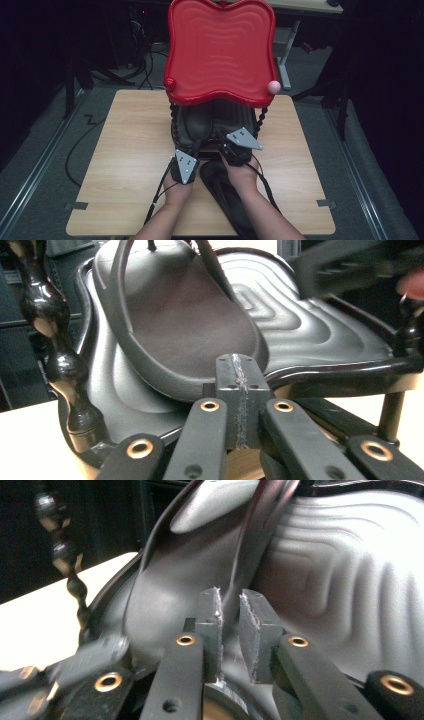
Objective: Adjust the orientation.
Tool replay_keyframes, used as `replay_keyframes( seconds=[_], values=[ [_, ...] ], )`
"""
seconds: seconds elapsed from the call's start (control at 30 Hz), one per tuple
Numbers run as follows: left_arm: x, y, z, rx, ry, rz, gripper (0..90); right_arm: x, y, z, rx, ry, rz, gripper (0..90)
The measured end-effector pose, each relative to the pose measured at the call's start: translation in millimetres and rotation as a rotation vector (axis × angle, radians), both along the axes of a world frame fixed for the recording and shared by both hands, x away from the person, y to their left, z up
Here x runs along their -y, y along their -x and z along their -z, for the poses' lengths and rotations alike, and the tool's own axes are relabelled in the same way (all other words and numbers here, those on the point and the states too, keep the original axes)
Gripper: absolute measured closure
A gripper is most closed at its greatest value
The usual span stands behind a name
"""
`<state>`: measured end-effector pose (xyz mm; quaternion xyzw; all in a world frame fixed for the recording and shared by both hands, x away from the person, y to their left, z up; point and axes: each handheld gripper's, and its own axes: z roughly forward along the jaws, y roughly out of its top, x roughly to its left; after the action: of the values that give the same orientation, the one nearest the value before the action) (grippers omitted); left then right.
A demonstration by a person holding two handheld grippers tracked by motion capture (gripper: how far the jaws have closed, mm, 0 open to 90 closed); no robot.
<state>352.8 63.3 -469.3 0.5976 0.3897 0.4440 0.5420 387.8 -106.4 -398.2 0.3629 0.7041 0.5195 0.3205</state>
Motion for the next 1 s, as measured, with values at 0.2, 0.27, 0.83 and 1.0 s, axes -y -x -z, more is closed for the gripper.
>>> replay_keyframes(
  seconds=[0.2,0.27,0.83,1.0],
  values=[
    [-2.3,25.5,-9.6,0.023,0.006,0.046,85.2,50.4,44.7,12.3,0.002,0.009,-0.028,70.9],
    [-3.5,31.3,-9.7,0.025,-0.001,0.052,83.6,72.4,58.8,19.8,-0.013,0.023,-0.020,70.4],
    [19.6,96.4,28.2,-0.139,-0.075,0.173,66.0,134.6,92.0,87.4,-0.290,0.125,-0.007,75.2],
    [19.4,96.6,28.6,-0.158,-0.066,0.186,62.5,115.6,98.3,93.0,-0.306,0.159,-0.064,77.8]
  ],
)
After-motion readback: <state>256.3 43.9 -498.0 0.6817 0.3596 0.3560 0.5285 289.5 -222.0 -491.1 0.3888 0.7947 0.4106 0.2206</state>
